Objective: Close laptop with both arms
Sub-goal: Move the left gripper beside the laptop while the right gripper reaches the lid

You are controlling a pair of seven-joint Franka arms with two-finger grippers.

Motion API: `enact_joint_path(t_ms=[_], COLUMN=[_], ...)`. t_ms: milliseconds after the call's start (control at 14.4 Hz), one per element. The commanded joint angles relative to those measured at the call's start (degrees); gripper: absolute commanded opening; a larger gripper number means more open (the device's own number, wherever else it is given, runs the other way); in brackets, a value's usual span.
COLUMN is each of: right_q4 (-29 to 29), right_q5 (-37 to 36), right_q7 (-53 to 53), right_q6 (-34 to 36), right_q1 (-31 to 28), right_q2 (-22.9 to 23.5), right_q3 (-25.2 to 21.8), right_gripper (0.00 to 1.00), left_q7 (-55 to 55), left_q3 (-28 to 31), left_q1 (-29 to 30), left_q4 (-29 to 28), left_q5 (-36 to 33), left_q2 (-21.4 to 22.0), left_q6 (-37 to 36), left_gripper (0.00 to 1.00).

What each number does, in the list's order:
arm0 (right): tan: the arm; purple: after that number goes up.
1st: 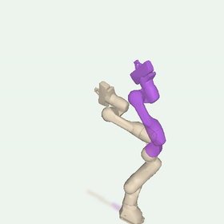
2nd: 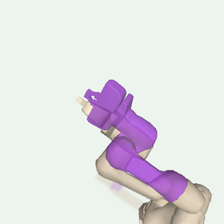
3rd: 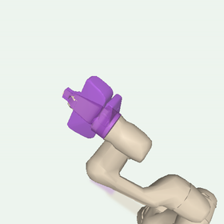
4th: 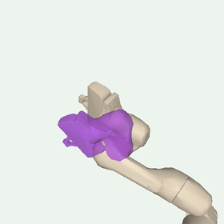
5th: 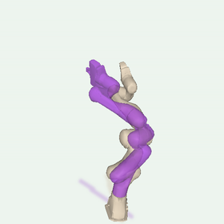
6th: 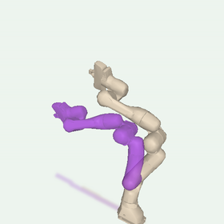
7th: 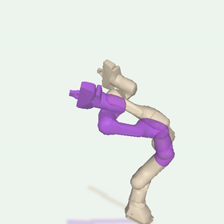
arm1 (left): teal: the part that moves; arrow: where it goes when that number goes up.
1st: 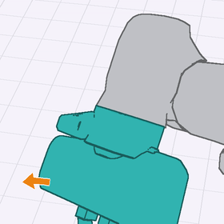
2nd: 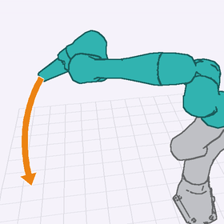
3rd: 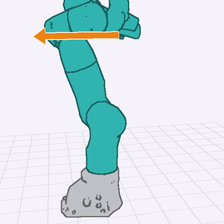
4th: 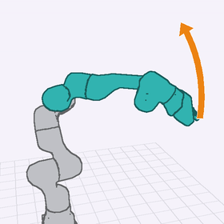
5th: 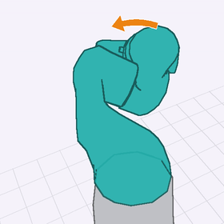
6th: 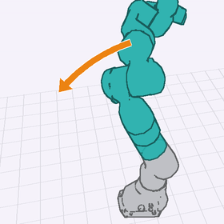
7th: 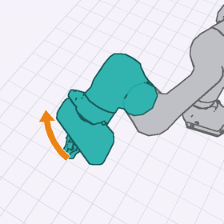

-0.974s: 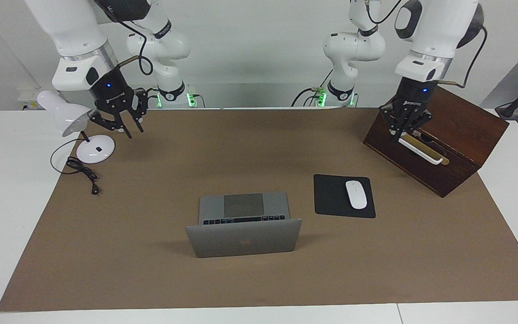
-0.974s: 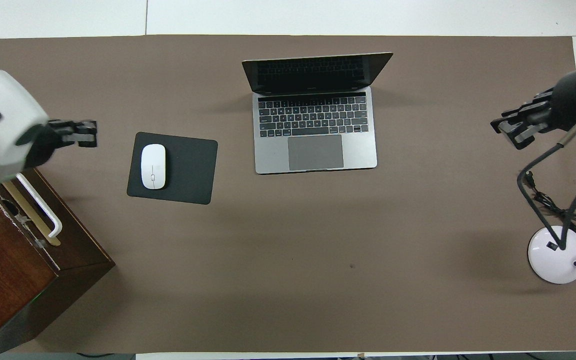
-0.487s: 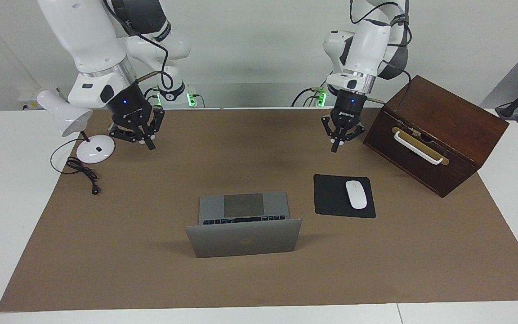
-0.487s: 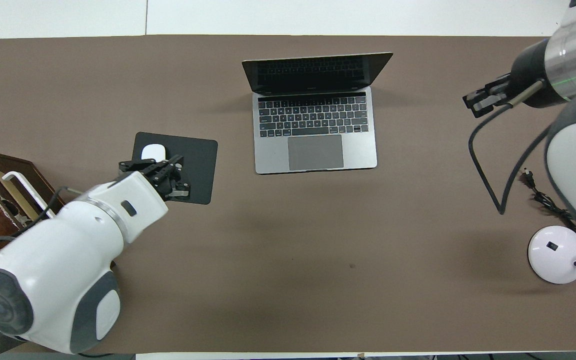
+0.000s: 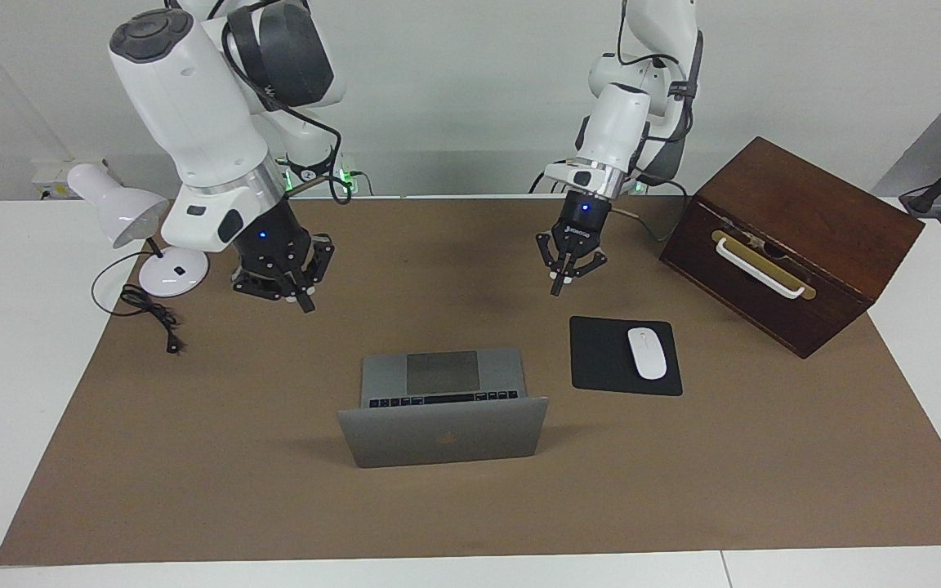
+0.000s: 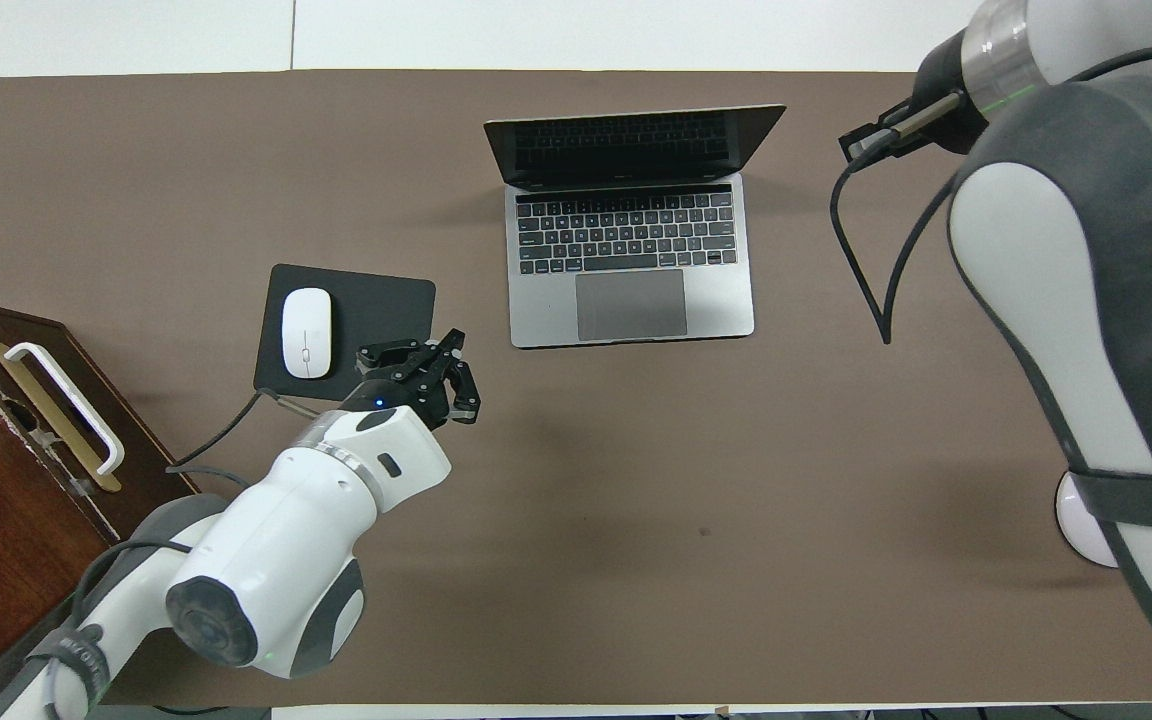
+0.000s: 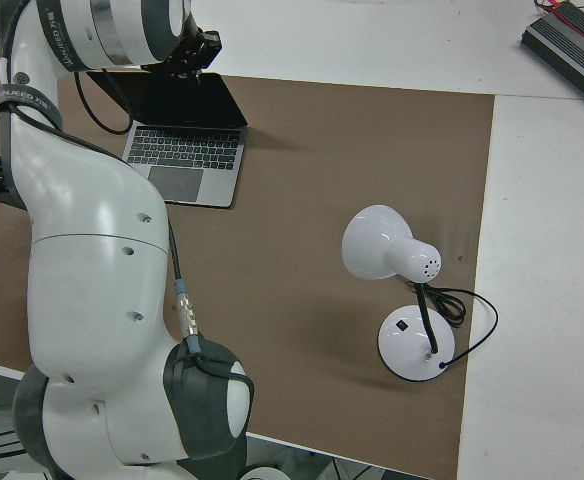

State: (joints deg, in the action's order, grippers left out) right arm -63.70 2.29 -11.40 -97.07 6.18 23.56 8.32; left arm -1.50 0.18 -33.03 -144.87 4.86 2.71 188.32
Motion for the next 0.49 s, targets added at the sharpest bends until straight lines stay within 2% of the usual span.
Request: enact_joint_path(t_ms=[0,278,418], right_q4=[8.58,11.05,11.14], right_q5=[-2.82,-2.56,-2.56], right_q7=[1.29,3.39,5.51], right_q6=[1.53,-3.55,-6.37], right_q1=[1.38,0.95,0.41], right_q2=[6.05,9.74,11.06], right_q3=[0.21,2.31,4.07], right_gripper=[0.00,0.00,0.00], left_q7=[-0.61,-0.79,-0.79], left_q3=[0.96,1.05,1.05], left_q1=[-1.69,-2.83,-2.83], left_q4=[2.21,5.73,8.62], left_q5=[0.77,0.77,0.77], left_q2=[-3.49,-12.62,-15.35], left_q6=[3.44,12.39,12.42], left_gripper=[0.00,0.00,0.00])
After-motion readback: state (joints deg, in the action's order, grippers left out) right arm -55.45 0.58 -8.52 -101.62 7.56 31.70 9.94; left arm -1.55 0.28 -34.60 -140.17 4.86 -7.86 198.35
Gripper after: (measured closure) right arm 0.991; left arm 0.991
